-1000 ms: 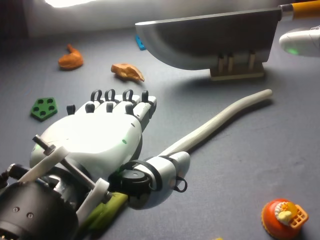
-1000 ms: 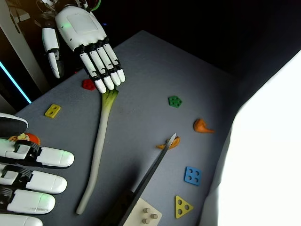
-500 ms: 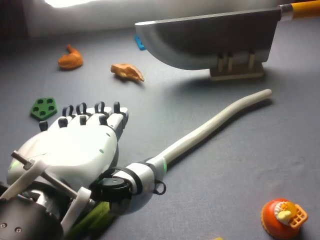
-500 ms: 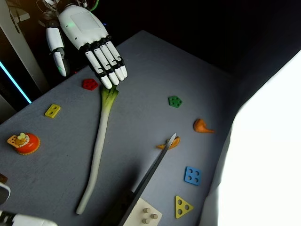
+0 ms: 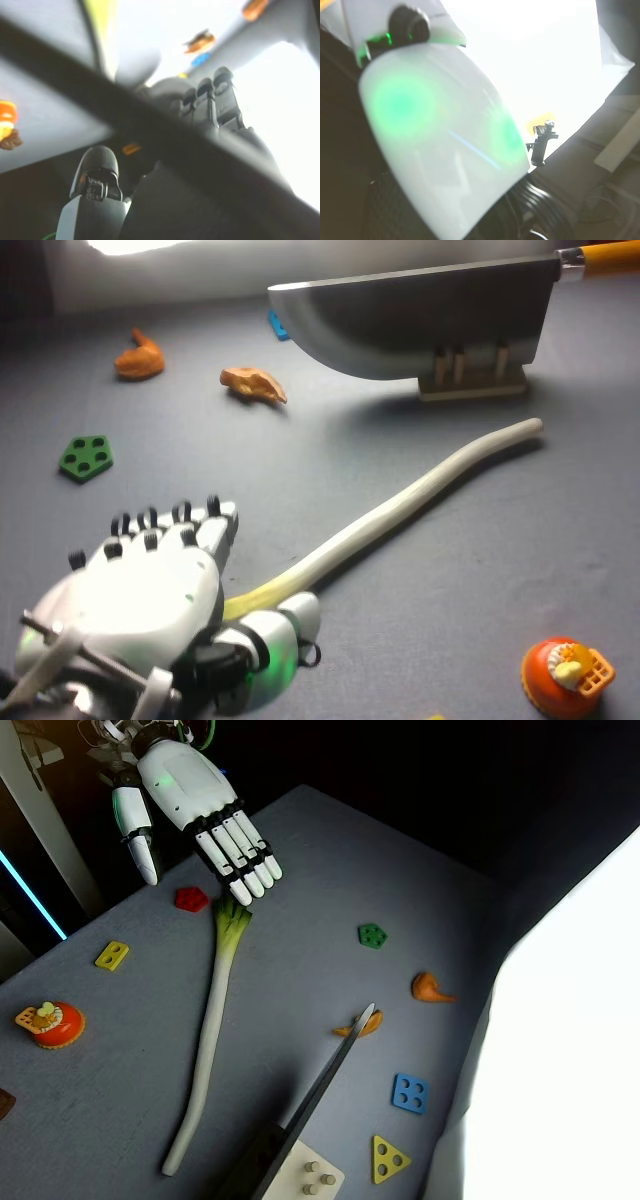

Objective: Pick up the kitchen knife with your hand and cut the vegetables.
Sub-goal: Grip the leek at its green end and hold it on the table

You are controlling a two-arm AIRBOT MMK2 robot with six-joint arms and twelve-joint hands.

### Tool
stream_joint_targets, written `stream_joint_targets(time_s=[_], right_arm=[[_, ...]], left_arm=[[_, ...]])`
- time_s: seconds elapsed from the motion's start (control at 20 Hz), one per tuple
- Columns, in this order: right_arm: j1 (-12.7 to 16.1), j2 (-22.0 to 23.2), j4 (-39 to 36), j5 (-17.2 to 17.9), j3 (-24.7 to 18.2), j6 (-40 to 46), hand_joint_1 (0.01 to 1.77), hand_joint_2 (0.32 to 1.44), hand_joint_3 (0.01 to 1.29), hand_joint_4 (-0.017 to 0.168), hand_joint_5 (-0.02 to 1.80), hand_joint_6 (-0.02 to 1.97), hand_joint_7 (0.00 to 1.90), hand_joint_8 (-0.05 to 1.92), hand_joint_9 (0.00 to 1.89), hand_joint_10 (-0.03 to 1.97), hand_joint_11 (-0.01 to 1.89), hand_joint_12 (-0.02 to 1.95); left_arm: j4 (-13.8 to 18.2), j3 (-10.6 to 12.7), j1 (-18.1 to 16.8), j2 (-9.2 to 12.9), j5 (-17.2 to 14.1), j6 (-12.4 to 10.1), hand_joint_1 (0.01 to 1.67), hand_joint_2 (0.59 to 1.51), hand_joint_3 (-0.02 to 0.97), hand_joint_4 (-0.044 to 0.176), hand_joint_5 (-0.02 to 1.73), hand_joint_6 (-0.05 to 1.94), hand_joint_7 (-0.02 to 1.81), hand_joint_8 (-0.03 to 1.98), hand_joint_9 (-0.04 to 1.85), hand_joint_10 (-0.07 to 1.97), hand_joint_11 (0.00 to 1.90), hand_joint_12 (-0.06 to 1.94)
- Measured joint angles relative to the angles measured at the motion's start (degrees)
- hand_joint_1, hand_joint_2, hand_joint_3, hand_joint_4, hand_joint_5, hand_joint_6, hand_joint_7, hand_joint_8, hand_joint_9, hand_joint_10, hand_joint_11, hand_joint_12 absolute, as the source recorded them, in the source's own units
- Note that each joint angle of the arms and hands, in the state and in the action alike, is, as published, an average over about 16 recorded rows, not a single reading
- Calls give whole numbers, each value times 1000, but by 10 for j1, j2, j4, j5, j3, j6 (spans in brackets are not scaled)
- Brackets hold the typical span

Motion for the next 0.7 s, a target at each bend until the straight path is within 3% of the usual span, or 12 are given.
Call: stream_joint_targets(time_s=[0.35,0.7], right_arm=[[-38,-63,-78,41,94,84,1178,962,17,45,15,20,12,14,20,1,13,23],[-56,-124,-116,59,170,104,1176,958,17,58,17,20,12,14,20,2,12,23]], left_arm=[[21,2,47,-53,56,-50,73,1341,11,2,41,-9,59,-4,43,8,22,97],[58,3,82,-93,103,-67,89,1356,10,2,27,-8,51,-4,39,8,23,47]])
